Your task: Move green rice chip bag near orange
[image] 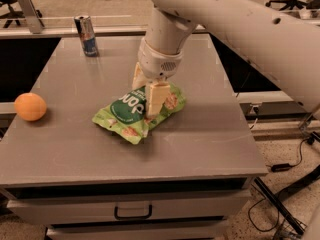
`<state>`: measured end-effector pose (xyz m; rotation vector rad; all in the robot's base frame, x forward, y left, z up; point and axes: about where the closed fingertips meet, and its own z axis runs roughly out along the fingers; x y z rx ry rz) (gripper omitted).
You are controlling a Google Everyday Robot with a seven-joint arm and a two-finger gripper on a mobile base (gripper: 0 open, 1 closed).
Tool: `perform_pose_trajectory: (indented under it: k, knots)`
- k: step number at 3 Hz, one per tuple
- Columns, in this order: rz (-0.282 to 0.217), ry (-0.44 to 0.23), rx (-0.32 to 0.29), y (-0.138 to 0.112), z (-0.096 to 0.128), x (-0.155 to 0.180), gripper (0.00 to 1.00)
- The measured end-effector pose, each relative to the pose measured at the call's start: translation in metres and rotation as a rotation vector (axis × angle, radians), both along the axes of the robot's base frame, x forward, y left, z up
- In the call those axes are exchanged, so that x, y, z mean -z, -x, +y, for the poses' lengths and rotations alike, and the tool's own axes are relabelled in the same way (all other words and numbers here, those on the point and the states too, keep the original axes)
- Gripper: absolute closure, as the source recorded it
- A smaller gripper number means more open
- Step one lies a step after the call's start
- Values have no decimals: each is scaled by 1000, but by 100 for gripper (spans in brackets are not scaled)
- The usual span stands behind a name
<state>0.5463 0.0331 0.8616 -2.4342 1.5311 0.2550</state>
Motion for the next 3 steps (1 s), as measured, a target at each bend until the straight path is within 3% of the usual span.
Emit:
perform_pose_trajectory:
  k: [1,2,3]
  knots:
    - [17,-19,-28,5,10,-6,69]
    - [11,-58,-128,23,53,-19,99]
    - [6,-76,-202,35,83,-25,100]
